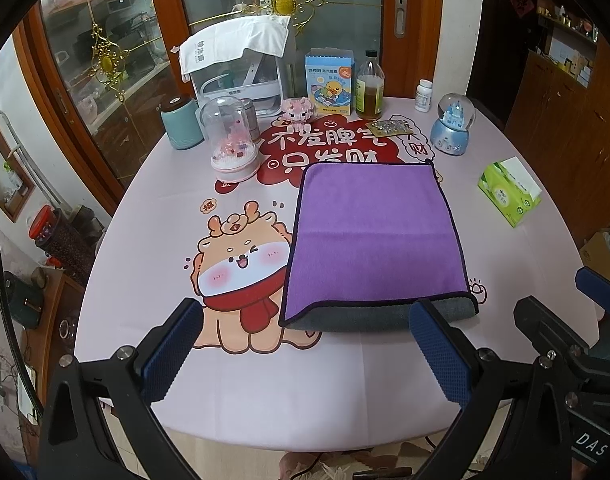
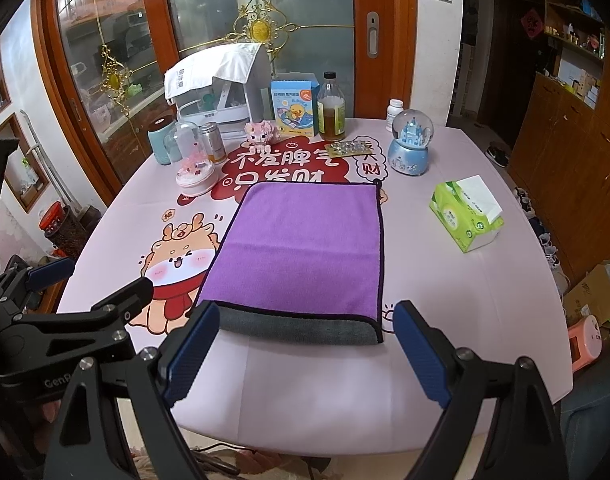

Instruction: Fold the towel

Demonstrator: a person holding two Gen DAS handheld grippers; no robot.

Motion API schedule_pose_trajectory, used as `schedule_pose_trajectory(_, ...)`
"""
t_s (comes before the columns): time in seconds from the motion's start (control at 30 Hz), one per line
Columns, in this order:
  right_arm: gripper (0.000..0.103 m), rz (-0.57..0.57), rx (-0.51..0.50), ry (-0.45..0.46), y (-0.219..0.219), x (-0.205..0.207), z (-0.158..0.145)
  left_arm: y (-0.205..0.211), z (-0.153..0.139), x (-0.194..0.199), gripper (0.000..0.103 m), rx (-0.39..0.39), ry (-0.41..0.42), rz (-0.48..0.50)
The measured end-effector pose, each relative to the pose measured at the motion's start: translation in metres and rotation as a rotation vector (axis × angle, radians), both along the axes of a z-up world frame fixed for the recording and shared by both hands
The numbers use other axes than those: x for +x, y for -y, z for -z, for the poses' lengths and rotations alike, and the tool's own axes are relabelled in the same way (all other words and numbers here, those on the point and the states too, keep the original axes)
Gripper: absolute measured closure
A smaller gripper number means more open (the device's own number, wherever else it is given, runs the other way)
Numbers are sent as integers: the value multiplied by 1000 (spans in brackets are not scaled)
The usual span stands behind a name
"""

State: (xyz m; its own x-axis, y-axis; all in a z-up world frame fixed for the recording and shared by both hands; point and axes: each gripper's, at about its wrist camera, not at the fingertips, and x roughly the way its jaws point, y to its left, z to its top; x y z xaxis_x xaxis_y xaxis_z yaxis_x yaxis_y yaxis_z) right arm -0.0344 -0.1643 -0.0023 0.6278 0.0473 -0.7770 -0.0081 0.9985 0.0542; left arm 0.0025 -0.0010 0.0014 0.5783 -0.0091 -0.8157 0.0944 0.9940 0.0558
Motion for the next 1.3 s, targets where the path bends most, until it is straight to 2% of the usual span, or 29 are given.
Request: schedule_pose_trajectory(1.3, 14, 30, 1, -19, 3, 1, 5, 4, 1, 2, 1, 0, 1, 2)
